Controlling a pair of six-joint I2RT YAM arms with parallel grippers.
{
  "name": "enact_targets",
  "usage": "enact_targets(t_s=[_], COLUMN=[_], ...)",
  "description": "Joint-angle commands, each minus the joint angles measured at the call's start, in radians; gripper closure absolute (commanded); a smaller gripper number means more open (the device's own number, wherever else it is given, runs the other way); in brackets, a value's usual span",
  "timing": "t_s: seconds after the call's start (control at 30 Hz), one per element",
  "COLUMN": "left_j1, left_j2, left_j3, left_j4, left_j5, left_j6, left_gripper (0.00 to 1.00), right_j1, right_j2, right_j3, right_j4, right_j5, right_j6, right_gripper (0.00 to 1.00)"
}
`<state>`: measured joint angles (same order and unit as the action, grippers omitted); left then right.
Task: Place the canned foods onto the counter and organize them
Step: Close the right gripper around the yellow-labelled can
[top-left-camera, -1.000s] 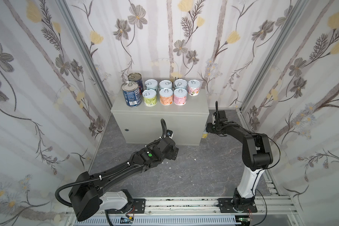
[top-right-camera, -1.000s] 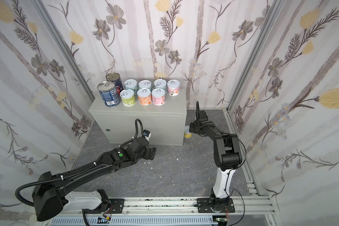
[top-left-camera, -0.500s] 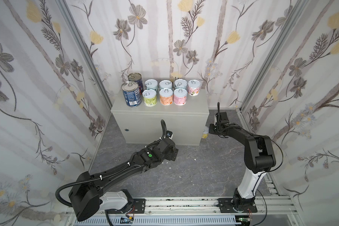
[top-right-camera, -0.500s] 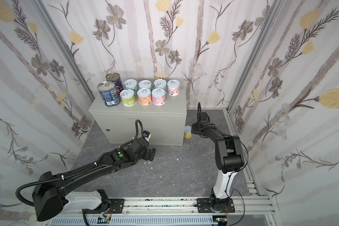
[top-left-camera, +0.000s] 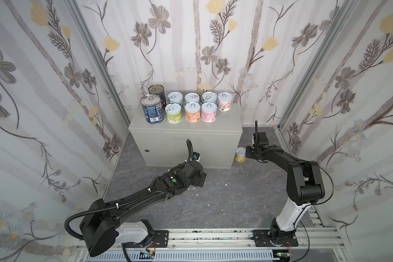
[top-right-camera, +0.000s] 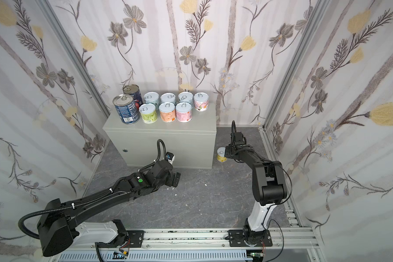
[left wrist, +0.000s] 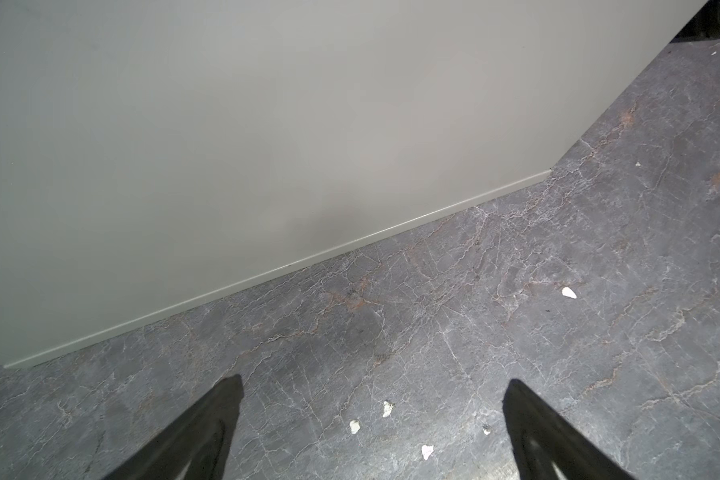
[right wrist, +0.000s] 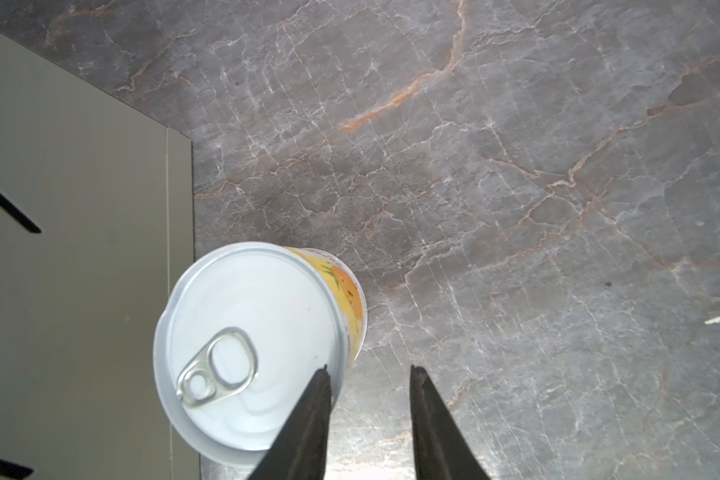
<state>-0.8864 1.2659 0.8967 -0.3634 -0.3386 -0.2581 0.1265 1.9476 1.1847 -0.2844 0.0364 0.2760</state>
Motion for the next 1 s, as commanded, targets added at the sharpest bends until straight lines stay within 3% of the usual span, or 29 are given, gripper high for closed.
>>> enact_targets(t_s=[0.0, 0.33, 0.4, 0.5, 0.6, 0.8, 0.97], left_j1=[0.002, 0.001, 0.001, 0.001, 0.001, 0.004, 0.003], left_j2=[-0.004, -0.005, -0.004, -0.004, -0.004, -0.004, -0.005], left_j3=[0.003, 0.001, 0.001, 0.001, -0.002, -0.001, -0.001], left_j4=[0.023, 0.026, 0.026, 0.027, 0.027, 0.027, 0.027], left_j5=[-0.001, 0.004, 0.003, 0.001, 0.0, -0.002, -0.002], left_j6=[-0.001, 0.001, 0.003, 0.003, 0.003, 0.006, 0.01], left_gripper=[0.0, 0.0, 0.0, 0.0, 0.0, 0.0, 0.0], right_j1=[-0.013, -0.054, -0.053, -0.049, -0.041, -0.002, 0.032], right_j2=[-0.022, -0.095, -0.103, -0.117, -0.132, -0.159, -0.112], right_j3=[-0.022, -0.07, -0.061, -0.045, -0.03, -0.016, 0.021], right_j4=[-0.02, -0.018, -0.018, -0.023, -0.029, -0.007, -0.014], right_j5=[0.034, 0.039, 0.017, 0.008, 0.002, 0.005, 0.008], right_j6=[-0.018, -0.027, -0.022, -0.018, -0.018, -0.006, -0.007], right_gripper=[0.67, 0.66, 0.58, 0.34, 0.23, 0.02, 0.0])
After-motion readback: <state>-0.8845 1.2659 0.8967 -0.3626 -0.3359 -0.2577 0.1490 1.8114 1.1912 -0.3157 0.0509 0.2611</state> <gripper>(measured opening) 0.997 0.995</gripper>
